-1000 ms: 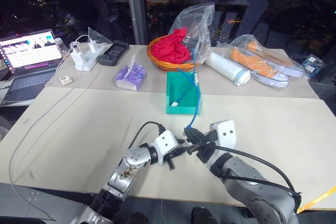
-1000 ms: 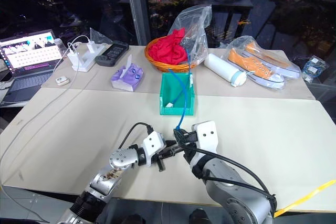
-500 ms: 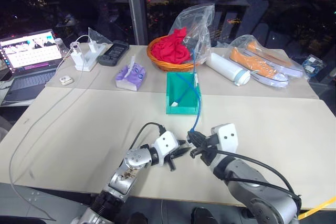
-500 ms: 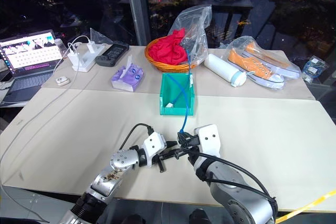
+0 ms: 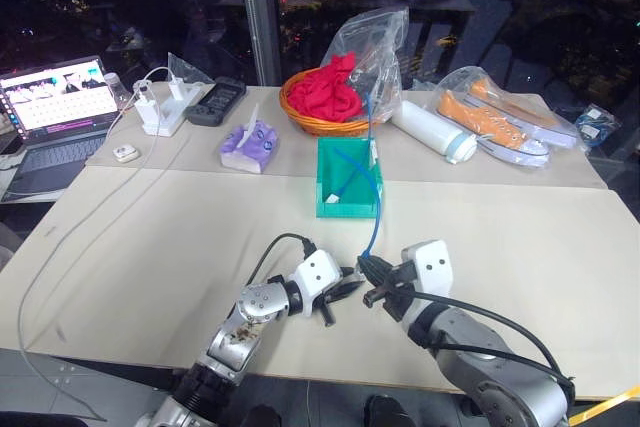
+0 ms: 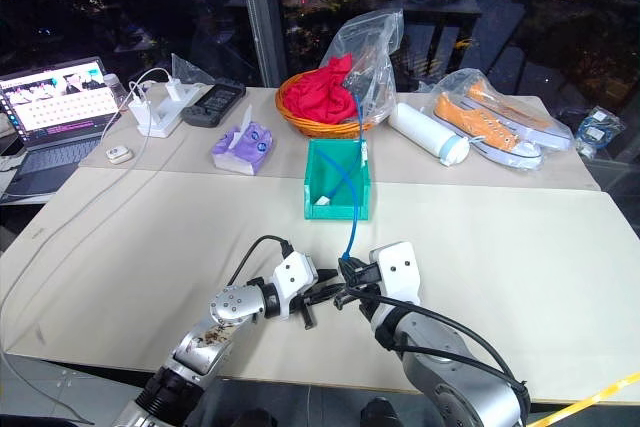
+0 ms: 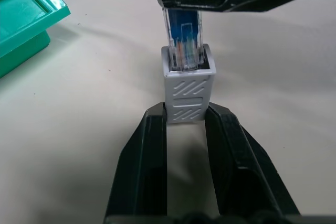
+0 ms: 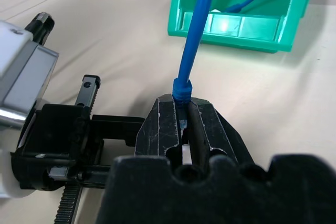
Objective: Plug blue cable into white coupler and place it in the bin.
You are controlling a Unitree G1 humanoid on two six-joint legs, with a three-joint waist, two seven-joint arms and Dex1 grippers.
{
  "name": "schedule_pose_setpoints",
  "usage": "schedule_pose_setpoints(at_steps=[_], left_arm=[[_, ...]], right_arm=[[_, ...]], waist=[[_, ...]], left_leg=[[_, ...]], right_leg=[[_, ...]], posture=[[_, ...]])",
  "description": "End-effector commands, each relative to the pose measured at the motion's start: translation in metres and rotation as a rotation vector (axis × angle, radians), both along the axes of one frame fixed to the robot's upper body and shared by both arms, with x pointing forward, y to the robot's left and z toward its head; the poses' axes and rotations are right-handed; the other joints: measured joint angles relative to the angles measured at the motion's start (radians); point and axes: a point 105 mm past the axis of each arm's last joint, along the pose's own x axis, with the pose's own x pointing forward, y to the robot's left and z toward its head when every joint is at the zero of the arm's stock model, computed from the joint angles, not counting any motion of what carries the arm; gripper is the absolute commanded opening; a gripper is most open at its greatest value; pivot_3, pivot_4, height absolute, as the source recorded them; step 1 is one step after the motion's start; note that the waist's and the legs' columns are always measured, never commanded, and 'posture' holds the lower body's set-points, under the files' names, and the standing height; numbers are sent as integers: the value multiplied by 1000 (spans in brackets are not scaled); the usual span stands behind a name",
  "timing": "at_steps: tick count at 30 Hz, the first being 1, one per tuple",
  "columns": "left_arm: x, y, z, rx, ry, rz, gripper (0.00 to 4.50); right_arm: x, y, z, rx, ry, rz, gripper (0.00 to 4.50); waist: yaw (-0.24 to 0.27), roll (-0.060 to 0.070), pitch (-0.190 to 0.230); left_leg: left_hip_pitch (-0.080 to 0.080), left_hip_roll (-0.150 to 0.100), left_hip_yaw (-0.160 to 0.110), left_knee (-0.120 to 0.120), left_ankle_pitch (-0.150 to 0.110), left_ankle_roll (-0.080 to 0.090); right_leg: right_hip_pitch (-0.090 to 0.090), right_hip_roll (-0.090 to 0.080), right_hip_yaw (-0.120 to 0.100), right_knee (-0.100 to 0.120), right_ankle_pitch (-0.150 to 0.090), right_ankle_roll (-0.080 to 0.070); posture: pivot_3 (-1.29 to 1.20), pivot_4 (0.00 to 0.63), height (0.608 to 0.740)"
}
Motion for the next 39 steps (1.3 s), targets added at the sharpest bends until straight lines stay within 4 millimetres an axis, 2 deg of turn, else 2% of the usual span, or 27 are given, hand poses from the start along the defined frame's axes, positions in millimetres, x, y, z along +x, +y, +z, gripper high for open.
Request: schedule_pose_setpoints(at_steps=[1, 24, 39], left_arm=[[-9, -3, -18, 33, 62, -17, 593], [-11, -2, -18, 39, 64, -17, 593], [-11, 0, -18, 42, 64, -11, 593]], right_arm=[[-1, 1, 6, -1, -26, 6, 0], [4, -6, -7, -44, 18, -40, 0], [0, -1, -24, -282, -37, 55, 0]], waist=[[0, 0, 0], [-1, 1, -8], [-3, 3, -10]], left_leg=[[0, 0, 0, 0, 0, 0], [1, 0, 0, -1, 0, 0], [9, 0, 0, -2, -2, 3]], right_leg=[[0, 0, 0, 0, 0, 0], [1, 0, 0, 0, 0, 0], [9, 0, 0, 0, -4, 0]], posture=[[0, 150, 722], [0, 150, 722], [0, 150, 722]])
